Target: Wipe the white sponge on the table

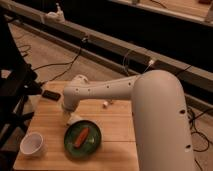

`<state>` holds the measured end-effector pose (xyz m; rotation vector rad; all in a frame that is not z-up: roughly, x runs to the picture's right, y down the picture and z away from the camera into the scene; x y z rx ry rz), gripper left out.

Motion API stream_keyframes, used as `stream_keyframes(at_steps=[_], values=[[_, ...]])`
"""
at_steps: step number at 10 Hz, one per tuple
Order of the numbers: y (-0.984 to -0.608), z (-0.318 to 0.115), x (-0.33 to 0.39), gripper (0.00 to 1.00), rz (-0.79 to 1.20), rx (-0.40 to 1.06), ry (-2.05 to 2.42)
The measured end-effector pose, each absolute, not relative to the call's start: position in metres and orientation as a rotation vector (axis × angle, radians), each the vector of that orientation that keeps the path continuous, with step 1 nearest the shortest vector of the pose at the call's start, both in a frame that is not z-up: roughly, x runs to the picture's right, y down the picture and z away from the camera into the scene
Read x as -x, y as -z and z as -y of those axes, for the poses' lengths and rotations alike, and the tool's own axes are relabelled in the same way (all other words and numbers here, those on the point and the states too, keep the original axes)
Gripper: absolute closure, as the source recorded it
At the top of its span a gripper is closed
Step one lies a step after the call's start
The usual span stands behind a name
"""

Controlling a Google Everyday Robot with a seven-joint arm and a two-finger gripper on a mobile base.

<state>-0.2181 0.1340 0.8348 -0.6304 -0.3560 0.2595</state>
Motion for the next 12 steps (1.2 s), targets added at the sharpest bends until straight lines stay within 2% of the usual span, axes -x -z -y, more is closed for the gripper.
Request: stream_keyframes(at_steps=[5, 6, 8, 12], values=[[-0.869, -0.162, 0.213, 0.22, 0.27, 0.668, -0.34], [-0.877, -0.171, 0.211, 0.28, 0.254, 0.679, -0.356], [-0.885, -0.182, 0.21, 0.49, 0.248, 0.692, -0.389], [-0.88, -0.173, 0.212, 0.88, 0.285, 0.674, -0.406]])
